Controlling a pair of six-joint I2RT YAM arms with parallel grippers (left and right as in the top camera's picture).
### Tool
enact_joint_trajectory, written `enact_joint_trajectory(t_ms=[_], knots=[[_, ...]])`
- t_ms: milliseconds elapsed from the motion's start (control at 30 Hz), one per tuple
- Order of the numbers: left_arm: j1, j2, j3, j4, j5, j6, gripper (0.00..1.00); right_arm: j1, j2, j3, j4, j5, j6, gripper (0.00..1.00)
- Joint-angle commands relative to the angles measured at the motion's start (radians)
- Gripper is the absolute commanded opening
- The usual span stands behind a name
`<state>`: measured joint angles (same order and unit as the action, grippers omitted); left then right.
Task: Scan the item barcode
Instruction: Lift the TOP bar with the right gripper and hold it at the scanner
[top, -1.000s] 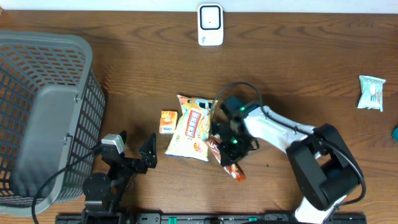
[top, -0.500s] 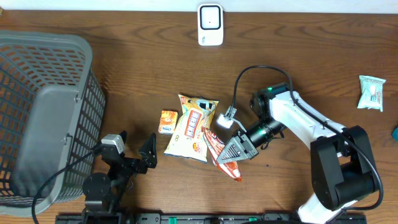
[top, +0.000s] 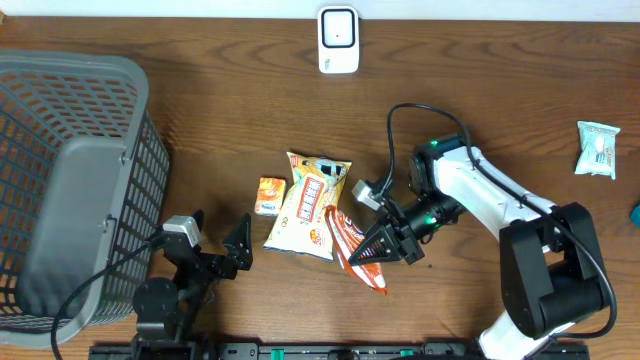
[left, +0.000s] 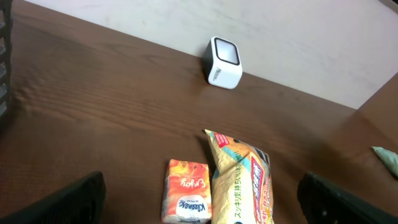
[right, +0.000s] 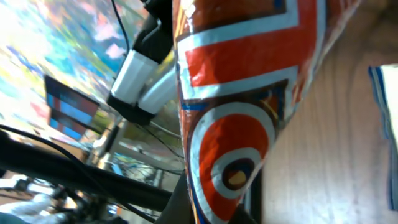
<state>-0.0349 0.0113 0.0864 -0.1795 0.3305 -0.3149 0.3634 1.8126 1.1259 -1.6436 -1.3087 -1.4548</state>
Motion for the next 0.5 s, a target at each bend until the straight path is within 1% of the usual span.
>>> enact_joint_trajectory(t_ms=[0,67,100,200,267,300,333,400,433,467], knots=[[-0.002,0.001,-0.013,-0.006,-0.006,-0.005,0.98,0.003,-0.014,0.01,0.067,-0.008,0.047,0.01],[-0.002,0.001,-0.013,-0.006,-0.006,-0.005,0.98,0.004,-0.014,0.019,0.17,0.002,0.185,0.01],[-0.002,0.001,-0.013,-0.006,-0.006,-0.005,0.98,0.004,-0.014,0.025,0.238,0.018,0.28,0.01],[-0.002,0.001,-0.013,-0.006,-0.006,-0.005,0.98,0.004,-0.014,0.046,0.52,0.153,0.724,0.01],[-0.002,0.001,-0.013,-0.006,-0.006,-0.005,0.98,0.005,-0.014,0.063,0.693,0.32,1.03,0.01],[-0.002,0.001,-0.013,-0.006,-0.006,-0.005,0.98,0.007,-0.014,0.074,0.75,0.403,1.133,0.01],[-0.002,0.001,-0.013,-0.006,-0.006,-0.005,0.98,0.008,-0.014,0.088,0.784,0.465,1.188,0.01],[-0.002,0.001,-0.013,-0.006,-0.006,-0.005,0.98,0.01,-0.014,0.13,0.823,0.54,1.234,0.01],[-0.002,0.001,-0.013,-0.006,-0.006,-0.005,0.98,0.011,-0.014,0.156,0.842,0.595,1.28,0.01],[-0.002,0.001,-0.013,-0.006,-0.006,-0.005,0.98,0.011,-0.013,0.179,0.858,0.678,1.356,0.01]])
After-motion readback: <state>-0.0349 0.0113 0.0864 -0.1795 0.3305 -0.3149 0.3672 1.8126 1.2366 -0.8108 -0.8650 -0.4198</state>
